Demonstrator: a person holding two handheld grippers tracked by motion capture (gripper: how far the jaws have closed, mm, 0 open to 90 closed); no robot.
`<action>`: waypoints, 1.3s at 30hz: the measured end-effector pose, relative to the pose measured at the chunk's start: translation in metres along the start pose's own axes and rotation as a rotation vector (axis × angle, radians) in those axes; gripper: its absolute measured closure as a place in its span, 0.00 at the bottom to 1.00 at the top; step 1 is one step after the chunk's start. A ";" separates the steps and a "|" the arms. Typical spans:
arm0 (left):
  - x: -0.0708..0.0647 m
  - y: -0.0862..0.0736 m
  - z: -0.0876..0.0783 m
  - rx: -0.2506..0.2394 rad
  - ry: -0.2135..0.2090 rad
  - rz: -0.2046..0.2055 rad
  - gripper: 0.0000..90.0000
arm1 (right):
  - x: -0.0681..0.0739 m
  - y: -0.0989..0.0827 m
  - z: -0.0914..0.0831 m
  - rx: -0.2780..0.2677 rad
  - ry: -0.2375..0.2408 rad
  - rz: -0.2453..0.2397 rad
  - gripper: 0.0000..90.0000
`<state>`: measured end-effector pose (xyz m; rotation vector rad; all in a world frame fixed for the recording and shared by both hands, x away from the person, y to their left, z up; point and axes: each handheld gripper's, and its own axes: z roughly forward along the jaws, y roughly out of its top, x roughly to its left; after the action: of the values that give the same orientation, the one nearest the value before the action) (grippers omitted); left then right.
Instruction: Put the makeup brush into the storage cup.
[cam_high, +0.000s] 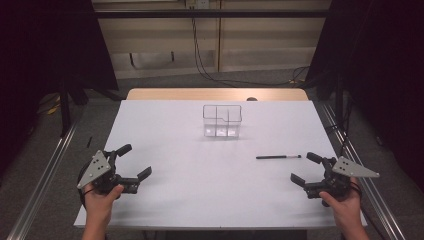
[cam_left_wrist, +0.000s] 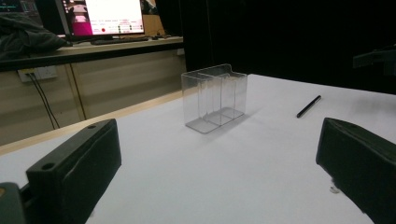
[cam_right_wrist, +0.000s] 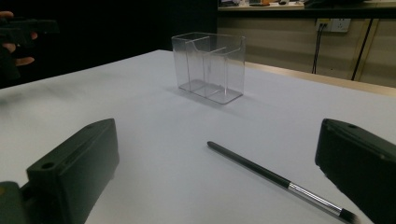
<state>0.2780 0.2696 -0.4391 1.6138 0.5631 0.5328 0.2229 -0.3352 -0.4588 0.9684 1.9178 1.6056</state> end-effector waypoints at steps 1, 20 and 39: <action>0.000 -0.001 0.000 0.003 -0.002 -0.001 0.00 | 0.001 0.000 0.001 0.000 0.003 0.000 0.00; 0.003 -0.002 0.000 0.007 -0.009 -0.011 0.00 | 0.003 0.002 0.014 0.004 0.011 0.003 0.00; 0.002 -0.004 0.002 0.023 -0.014 -0.010 0.00 | -0.011 0.010 0.030 0.029 -0.020 -0.008 0.00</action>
<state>0.2809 0.2695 -0.4430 1.6342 0.5683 0.5087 0.2541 -0.3228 -0.4567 0.9838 1.9338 1.5623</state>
